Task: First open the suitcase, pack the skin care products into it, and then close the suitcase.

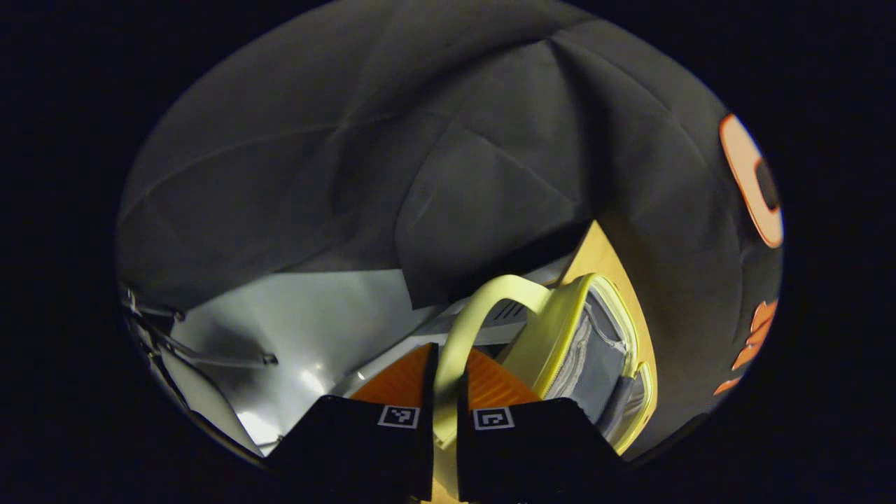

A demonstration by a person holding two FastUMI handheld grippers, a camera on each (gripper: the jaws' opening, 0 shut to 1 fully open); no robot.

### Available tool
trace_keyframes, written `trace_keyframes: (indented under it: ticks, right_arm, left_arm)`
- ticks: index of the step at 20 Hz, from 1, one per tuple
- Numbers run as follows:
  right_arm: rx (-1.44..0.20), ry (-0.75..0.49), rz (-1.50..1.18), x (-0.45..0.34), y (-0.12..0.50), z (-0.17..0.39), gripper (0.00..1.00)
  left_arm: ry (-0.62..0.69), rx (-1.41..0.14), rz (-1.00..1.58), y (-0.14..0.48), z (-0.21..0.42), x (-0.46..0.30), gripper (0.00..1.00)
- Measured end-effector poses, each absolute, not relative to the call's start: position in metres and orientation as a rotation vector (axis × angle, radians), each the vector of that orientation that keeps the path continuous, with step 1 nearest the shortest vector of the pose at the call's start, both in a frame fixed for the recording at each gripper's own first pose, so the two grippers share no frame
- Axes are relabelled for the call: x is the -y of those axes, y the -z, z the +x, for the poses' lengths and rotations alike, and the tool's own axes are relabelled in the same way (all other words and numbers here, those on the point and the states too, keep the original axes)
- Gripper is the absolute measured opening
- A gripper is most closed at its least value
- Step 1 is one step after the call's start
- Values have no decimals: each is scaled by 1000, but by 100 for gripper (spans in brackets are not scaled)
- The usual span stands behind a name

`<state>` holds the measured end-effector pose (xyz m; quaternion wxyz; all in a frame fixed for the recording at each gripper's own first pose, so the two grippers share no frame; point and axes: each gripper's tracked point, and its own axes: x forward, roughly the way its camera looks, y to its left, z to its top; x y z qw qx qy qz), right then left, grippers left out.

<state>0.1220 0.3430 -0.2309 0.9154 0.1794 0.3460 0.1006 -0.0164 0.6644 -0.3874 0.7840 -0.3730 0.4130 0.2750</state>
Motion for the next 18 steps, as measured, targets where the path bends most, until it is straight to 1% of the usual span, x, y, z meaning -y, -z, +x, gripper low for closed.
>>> trace_keyframes:
  ticks: [3,4,7,8,12,16,18]
  right_arm:
    - [-657,-166,360,-319,221,124,92]
    - [-648,-161,360,-313,218,124,92]
    - [-625,-149,364,-302,212,133,92]
    - [-613,-149,366,-295,210,133,93]
    - [-570,-139,352,-278,203,137,93]
    - [-558,-141,329,-261,211,141,93]
    - [-525,-128,321,-252,207,147,93]
  left_arm:
    - [-582,-860,-679,356,-13,-668,13]
    - [-573,-863,-650,355,-9,-662,6]
    - [-562,-820,-494,317,1,-660,6]
    - [-549,-802,-449,303,7,-656,1]
    - [-506,-718,-250,238,22,-636,1]
    - [-494,-646,-239,190,32,-611,1]
    - [-461,-604,-233,171,36,-585,1]
